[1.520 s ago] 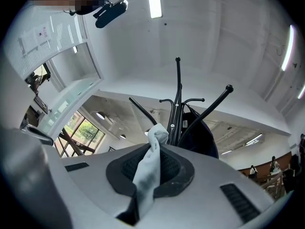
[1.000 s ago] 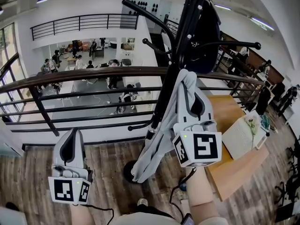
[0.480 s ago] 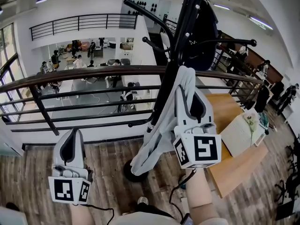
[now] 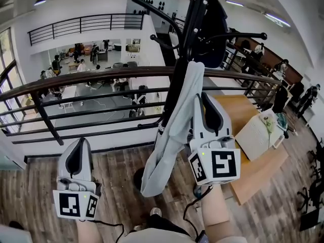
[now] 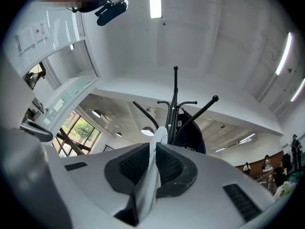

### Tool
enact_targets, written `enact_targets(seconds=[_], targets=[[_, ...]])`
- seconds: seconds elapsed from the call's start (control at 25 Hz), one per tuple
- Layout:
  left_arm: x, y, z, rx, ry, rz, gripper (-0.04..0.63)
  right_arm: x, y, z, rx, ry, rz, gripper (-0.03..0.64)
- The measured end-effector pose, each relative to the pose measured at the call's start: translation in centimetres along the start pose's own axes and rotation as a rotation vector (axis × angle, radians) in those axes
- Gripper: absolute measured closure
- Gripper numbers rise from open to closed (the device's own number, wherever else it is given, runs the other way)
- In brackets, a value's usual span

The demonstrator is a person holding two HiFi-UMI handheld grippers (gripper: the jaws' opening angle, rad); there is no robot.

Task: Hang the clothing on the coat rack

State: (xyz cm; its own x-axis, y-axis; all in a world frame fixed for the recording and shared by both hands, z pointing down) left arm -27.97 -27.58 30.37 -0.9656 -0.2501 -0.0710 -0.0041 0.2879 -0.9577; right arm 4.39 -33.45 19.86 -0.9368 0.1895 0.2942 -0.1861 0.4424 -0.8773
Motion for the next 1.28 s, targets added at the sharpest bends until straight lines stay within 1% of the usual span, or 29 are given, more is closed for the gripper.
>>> enact_targets(seconds=[0.16, 0.24, 0.8, 1.0, 1.28], targets=[[-0.2, 0.2, -1.1, 0.005, -0.016, -0.002, 0.586, 0.6, -0.1, -1.8, 0.021, -0.004, 0.012, 0.608], [-0.3, 0.3, -1.6, 0.007, -0.024, -0.003, 0.586, 0.9, -0.1, -2.6, 0.035, -0.006, 0.017, 0.617], [-2.4, -0.4, -4.1, 0.037, -0.085, -0.013, 0.586, 1.5, -2.3, -8.5, 0.136, -0.026, 0.048, 0.617], [-3.4, -0.4, -4.0, 0.041, -0.091, -0.017, 0.586, 1.3, -3.5, -9.9, 0.181, -0.012, 0.046, 0.617], [-3.8, -0.7, -3.9, 0.041, -0.084, -0.018, 0.586, 1.9, -5.5, -11.8, 0.233, 0.012, 0.076, 0.617]])
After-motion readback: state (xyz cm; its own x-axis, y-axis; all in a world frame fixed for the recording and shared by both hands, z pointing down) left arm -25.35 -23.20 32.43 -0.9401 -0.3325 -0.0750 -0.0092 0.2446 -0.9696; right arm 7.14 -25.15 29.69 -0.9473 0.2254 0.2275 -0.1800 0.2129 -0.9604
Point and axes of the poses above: the fingertips, and each gripper's own axes: z forward along the fingers, x to its left, y out of its top, the point moved 10 cm from there along -z, backward along the fingers, and after that the axes turned 2 degrees about x, right-handed, at the moved point
